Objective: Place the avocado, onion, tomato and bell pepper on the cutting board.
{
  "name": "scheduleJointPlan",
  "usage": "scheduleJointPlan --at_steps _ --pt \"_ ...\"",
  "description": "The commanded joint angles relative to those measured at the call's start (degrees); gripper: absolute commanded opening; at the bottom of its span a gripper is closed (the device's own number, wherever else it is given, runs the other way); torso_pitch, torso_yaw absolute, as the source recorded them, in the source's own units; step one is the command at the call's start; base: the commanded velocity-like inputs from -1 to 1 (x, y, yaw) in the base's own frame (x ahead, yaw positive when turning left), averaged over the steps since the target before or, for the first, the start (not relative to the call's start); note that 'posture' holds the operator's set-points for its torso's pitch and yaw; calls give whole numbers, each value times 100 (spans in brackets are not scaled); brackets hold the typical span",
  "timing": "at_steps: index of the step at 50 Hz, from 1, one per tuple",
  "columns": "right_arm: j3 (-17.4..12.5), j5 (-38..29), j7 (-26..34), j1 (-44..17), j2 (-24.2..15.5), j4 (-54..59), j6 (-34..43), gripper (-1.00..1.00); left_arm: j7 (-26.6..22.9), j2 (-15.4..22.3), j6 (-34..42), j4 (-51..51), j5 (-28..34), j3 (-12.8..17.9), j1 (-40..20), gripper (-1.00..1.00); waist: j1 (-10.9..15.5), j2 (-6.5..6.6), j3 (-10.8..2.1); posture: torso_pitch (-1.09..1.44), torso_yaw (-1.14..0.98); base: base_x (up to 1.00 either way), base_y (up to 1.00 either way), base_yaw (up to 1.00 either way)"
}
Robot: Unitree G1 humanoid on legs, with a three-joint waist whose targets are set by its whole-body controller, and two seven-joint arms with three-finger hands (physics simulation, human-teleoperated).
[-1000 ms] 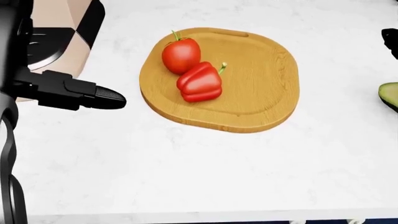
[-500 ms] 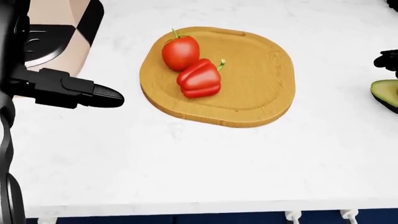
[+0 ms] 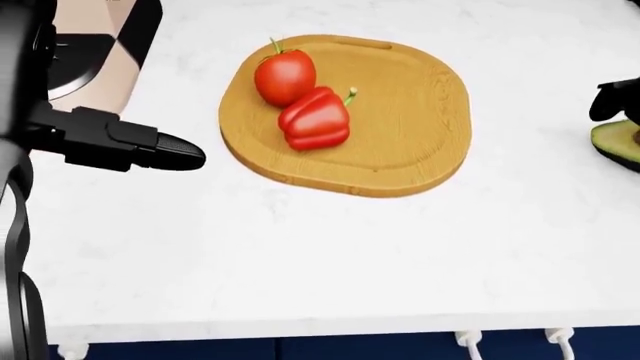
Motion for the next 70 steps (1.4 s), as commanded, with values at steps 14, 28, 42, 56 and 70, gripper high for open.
scheduleJointPlan --at_steps 14,28,42,56,70 --pt "-79 42 118 -332 -80 -347 19 -4 49 39 -199 -166 21 32 -82 100 -2 18 -169 0 0 0 0 0" --pt "37 49 683 -906 147 -855 -44 -17 91 38 -230 -121 -11 41 -76 100 -14 81 -137 0 0 0 0 0" --pt "504 -176 321 -2219 850 152 161 -18 127 23 -257 -55 -39 23 -122 100 -61 146 -99 0 0 0 0 0" --pt "1093 -271 -1399 -3878 1879 3161 360 -18 81 15 -170 -181 5 -2 -88 100 -52 247 -118 0 0 0 0 0" --pt "1276 65 -2019 -4156 2501 3942 584 -18 68 41 -168 -130 9 19 -140 100 -27 280 -143 0 0 0 0 0"
